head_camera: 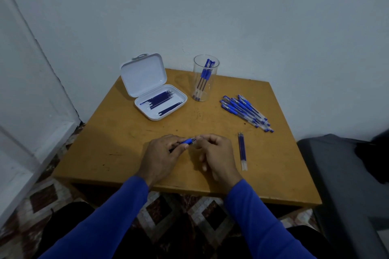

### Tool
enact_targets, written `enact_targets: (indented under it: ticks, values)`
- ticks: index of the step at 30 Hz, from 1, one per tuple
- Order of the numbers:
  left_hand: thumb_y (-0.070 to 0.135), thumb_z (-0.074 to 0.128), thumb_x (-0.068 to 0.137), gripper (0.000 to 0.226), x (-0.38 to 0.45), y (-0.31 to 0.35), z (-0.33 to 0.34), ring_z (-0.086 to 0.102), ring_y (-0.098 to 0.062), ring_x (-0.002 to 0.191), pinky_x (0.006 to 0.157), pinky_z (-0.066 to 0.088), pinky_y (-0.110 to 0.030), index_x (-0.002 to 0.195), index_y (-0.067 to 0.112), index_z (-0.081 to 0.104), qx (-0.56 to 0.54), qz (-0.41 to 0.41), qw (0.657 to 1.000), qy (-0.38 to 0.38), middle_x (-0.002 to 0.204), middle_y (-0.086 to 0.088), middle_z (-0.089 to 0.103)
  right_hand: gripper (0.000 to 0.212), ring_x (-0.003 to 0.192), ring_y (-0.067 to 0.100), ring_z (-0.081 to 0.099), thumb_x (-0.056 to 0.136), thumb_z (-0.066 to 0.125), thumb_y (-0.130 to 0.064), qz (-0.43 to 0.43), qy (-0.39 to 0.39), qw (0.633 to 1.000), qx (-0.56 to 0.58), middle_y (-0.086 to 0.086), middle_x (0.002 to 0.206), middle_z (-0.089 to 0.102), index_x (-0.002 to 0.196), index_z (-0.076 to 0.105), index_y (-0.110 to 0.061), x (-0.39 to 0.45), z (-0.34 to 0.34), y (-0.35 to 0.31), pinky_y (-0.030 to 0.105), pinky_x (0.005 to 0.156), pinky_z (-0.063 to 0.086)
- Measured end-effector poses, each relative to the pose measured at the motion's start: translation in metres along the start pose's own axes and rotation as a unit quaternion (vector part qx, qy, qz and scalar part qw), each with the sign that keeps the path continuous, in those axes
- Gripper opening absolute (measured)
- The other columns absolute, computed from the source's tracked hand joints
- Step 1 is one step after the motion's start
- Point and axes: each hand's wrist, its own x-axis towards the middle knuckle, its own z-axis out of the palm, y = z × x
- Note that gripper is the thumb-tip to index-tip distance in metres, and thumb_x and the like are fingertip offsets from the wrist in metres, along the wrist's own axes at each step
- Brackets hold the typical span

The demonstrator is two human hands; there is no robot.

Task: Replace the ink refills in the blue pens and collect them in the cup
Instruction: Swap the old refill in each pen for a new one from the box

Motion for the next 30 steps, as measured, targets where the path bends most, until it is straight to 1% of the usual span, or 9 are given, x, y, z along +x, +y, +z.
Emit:
enact_targets:
  ticks: [3, 7, 11, 14, 17, 19, 21, 25, 30]
  values:
    - [0.031, 0.066, 0.096, 0.02, -0.001, -0.001, -0.002, 0.062, 0.002, 0.087, 0.071, 0.047, -0.011, 0.114, 0.03, 0.073, -0.012, 0.002, 1.0, -0.002, 0.094, 0.019, 0.069, 0.016, 0.045, 0.014, 0.045, 0.1, 0.063, -0.02, 0.011, -0.032, 0.998, 0.052, 0.013, 0.076, 0.063, 0.104, 0.072, -0.008, -0.001, 0.004, -0.004, 0.023, 0.037, 0.038]
    - [0.029, 0.066, 0.096, 0.019, -0.001, -0.001, -0.001, 0.062, 0.002, 0.088, 0.072, 0.047, -0.012, 0.113, 0.028, 0.073, -0.015, 0.008, 1.0, -0.004, 0.094, 0.019, 0.069, 0.016, 0.049, 0.014, 0.048, 0.102, 0.059, -0.017, 0.017, -0.017, 0.995, 0.094, 0.015, 0.084, 0.065, 0.106, 0.066, -0.003, 0.002, 0.005, -0.005, 0.024, 0.038, 0.04]
    - [0.027, 0.067, 0.095, 0.017, 0.0, -0.003, 0.002, 0.062, -0.001, 0.081, 0.069, 0.048, -0.017, 0.11, 0.027, 0.076, -0.024, 0.004, 1.0, 0.004, 0.089, 0.019, 0.069, 0.017, 0.052, 0.016, 0.055, 0.106, 0.051, -0.016, 0.022, 0.0, 0.985, 0.17, 0.012, 0.089, 0.07, 0.113, 0.057, -0.003, 0.005, 0.002, -0.007, 0.026, 0.038, 0.043]
    - [0.027, 0.067, 0.095, 0.017, 0.0, -0.003, 0.001, 0.062, 0.0, 0.081, 0.067, 0.045, -0.014, 0.11, 0.027, 0.076, -0.017, 0.013, 1.0, 0.007, 0.089, 0.02, 0.068, 0.017, 0.055, 0.016, 0.057, 0.102, 0.058, -0.009, 0.022, -0.029, 0.985, 0.172, 0.014, 0.086, 0.068, 0.118, 0.059, -0.004, 0.004, 0.0, -0.008, 0.024, 0.041, 0.047]
    - [0.027, 0.068, 0.095, 0.017, 0.0, -0.005, 0.002, 0.063, -0.001, 0.08, 0.067, 0.045, -0.014, 0.11, 0.028, 0.076, -0.019, 0.015, 1.0, 0.006, 0.089, 0.019, 0.069, 0.015, 0.054, 0.017, 0.057, 0.101, 0.057, -0.007, 0.011, -0.035, 0.988, 0.148, 0.018, 0.084, 0.067, 0.114, 0.062, -0.001, 0.003, 0.001, -0.008, 0.023, 0.043, 0.048]
    - [0.027, 0.068, 0.095, 0.017, 0.0, -0.004, 0.002, 0.063, -0.002, 0.08, 0.067, 0.045, -0.014, 0.11, 0.029, 0.075, -0.017, 0.014, 1.0, 0.006, 0.089, 0.019, 0.068, 0.014, 0.059, 0.019, 0.062, 0.105, 0.05, -0.011, -0.003, -0.025, 0.985, 0.172, 0.02, 0.095, 0.073, 0.114, 0.056, -0.002, 0.005, 0.004, -0.009, 0.024, 0.043, 0.05]
    - [0.028, 0.067, 0.095, 0.017, 0.001, -0.004, 0.002, 0.062, -0.001, 0.082, 0.067, 0.045, -0.013, 0.111, 0.027, 0.075, -0.012, 0.012, 1.0, 0.005, 0.09, 0.018, 0.068, 0.013, 0.068, 0.022, 0.069, 0.109, 0.043, -0.015, -0.014, -0.018, 0.981, 0.195, 0.019, 0.102, 0.075, 0.117, 0.05, -0.007, 0.008, 0.005, -0.01, 0.027, 0.046, 0.054]
    - [0.029, 0.067, 0.095, 0.018, 0.001, -0.003, 0.002, 0.062, -0.002, 0.079, 0.067, 0.046, -0.015, 0.112, 0.026, 0.076, -0.013, 0.008, 1.0, 0.007, 0.088, 0.017, 0.068, 0.012, 0.074, 0.025, 0.073, 0.11, 0.041, -0.018, -0.046, 0.031, 0.983, 0.176, 0.017, 0.1, 0.075, 0.119, 0.047, -0.013, 0.013, 0.002, -0.013, 0.029, 0.049, 0.057]
    - [0.03, 0.066, 0.096, 0.021, 0.002, -0.002, 0.002, 0.064, -0.002, 0.082, 0.071, 0.053, -0.024, 0.114, 0.024, 0.076, -0.01, 0.001, 1.0, 0.009, 0.093, 0.016, 0.071, 0.013, 0.071, 0.022, 0.071, 0.109, 0.042, -0.019, -0.07, 0.115, 0.975, 0.177, 0.015, 0.095, 0.075, 0.121, 0.048, -0.017, 0.018, -0.002, -0.014, 0.031, 0.048, 0.056]
